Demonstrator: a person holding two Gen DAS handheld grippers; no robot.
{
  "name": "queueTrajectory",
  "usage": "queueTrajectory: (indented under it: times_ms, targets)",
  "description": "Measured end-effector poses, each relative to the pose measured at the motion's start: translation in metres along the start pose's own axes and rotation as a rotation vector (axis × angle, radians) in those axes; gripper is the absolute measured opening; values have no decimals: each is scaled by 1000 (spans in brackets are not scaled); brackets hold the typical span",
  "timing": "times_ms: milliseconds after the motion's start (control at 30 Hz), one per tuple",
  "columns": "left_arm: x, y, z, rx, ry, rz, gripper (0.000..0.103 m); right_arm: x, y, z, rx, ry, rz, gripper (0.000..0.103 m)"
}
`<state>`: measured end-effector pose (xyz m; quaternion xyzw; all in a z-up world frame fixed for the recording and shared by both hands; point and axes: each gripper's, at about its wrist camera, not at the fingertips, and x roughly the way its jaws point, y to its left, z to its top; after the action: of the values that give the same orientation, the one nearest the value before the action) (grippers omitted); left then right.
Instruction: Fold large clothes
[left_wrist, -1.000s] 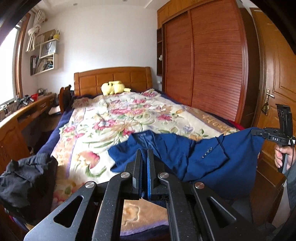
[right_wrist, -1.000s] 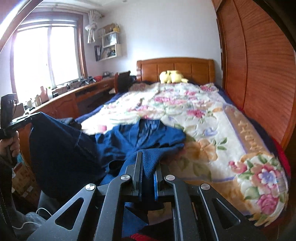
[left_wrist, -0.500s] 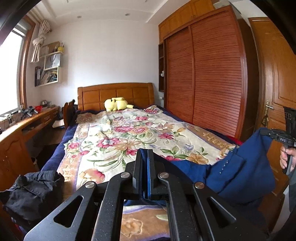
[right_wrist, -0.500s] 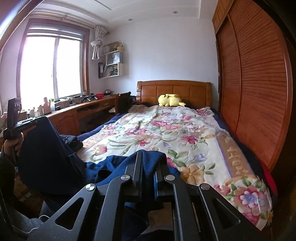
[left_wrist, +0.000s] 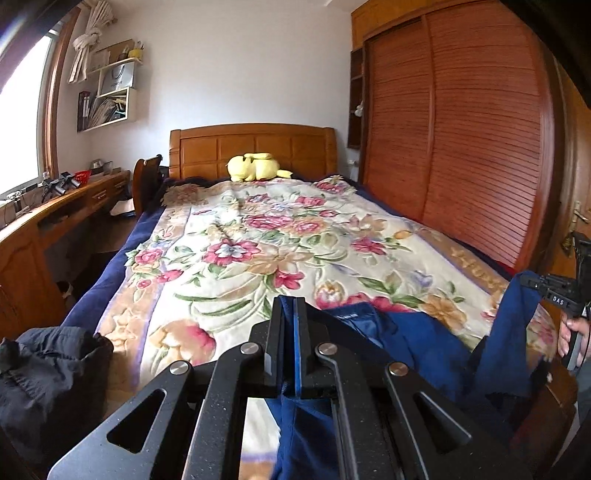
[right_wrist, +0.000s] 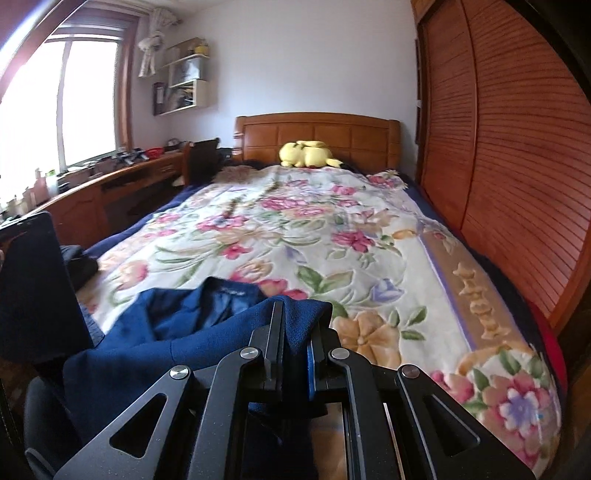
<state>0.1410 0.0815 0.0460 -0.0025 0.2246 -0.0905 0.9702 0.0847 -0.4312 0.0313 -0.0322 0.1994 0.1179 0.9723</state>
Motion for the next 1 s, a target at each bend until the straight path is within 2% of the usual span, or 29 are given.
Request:
queueTrajectory:
  times_ms: [267, 400, 533, 600, 733, 800, 833, 867, 1000]
  targets:
    - [49, 4, 6, 9, 22, 27, 4, 77, 11, 25, 26, -30, -43, 9]
    - [75, 8, -12, -18, 66, 22, 4, 107, 22, 6, 13, 34, -39, 9]
    - [96, 3, -34, 3, 116, 25, 4, 137, 42, -14, -31, 111, -46, 9]
    - [100, 0, -45, 24, 132, 24, 9, 144, 53, -20, -46, 135, -43, 9]
    - [101, 3, -55, 22, 137, 9, 17, 152, 72, -19, -78, 178, -61, 21]
    - [95, 5, -58, 28, 141, -11, 27, 148, 79, -14, -85, 186, -52, 35]
    - [95, 6, -57, 32, 142, -15, 29, 145, 82, -12, -88, 186, -43, 46]
    - [94, 6, -58, 37, 144, -15, 31, 137, 86, -10, -93, 183, -35, 50]
    - [95, 6, -68, 55, 178, -32, 34, 134, 108, -8, -122, 216, 41, 50]
